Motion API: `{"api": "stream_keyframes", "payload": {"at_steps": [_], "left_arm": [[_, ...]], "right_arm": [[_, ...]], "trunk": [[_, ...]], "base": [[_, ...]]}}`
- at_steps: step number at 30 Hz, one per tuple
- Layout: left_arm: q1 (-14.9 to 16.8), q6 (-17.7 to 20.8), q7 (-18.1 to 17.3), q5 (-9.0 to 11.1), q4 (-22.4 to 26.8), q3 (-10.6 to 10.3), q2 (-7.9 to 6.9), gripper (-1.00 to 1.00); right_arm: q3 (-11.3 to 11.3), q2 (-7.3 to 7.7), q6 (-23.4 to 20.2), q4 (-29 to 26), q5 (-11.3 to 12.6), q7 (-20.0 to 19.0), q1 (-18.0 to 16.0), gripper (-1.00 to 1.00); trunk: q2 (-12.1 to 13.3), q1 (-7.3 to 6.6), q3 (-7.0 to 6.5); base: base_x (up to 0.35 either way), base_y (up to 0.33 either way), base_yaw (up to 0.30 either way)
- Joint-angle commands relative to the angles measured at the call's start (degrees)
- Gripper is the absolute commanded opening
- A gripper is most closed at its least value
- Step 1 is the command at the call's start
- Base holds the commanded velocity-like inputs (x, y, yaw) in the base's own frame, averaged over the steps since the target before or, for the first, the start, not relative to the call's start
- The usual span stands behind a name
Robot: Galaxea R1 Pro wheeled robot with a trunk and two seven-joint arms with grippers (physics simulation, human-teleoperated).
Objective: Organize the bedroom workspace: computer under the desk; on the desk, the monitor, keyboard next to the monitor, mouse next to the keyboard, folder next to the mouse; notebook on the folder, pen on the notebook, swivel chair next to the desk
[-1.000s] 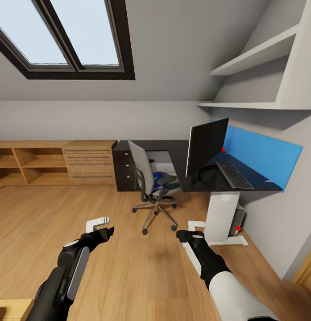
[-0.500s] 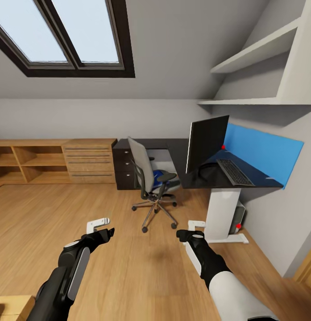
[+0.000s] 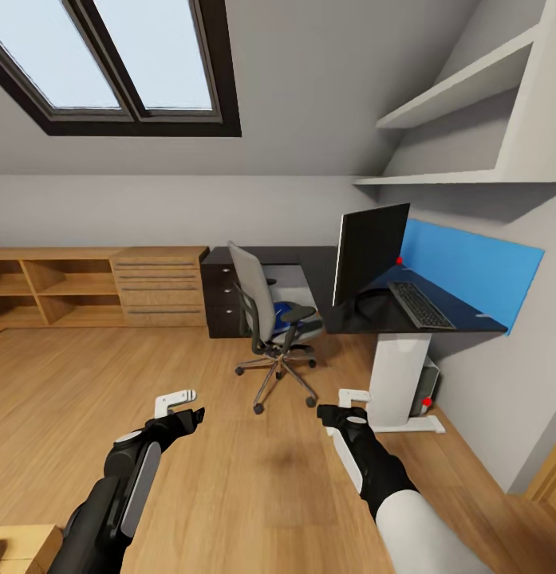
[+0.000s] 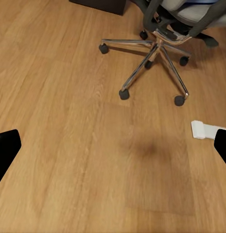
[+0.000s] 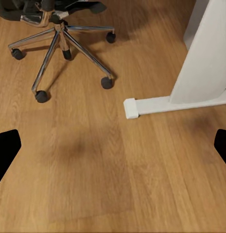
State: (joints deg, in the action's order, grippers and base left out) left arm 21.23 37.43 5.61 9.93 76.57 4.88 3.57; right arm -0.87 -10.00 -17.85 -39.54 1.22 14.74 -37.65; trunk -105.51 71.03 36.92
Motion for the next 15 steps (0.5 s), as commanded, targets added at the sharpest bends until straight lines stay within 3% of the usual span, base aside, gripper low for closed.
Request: {"api": "stream_keyframes", "payload": {"at_steps": [1, 15], "left_arm": [[0.0, 0.3, 0.5, 0.6, 0.1, 0.0, 0.03, 1.00], [0.0, 0.3, 0.5, 0.6, 0.1, 0.0, 0.03, 1.00]], "right_arm": [[-0.1, 0.00, -0.3, -0.2, 0.1, 0.3, 0.0, 1.00], [-0.1, 0.00, -0.3, -0.5, 0.2, 0.3, 0.2, 1.00]], "trunk": [[-0.4, 0.21, 0.24], [-6.0, 3.29, 2.76]], "base": [[0.000, 0.000, 0.000], [0.000, 0.000, 0.000]]}}
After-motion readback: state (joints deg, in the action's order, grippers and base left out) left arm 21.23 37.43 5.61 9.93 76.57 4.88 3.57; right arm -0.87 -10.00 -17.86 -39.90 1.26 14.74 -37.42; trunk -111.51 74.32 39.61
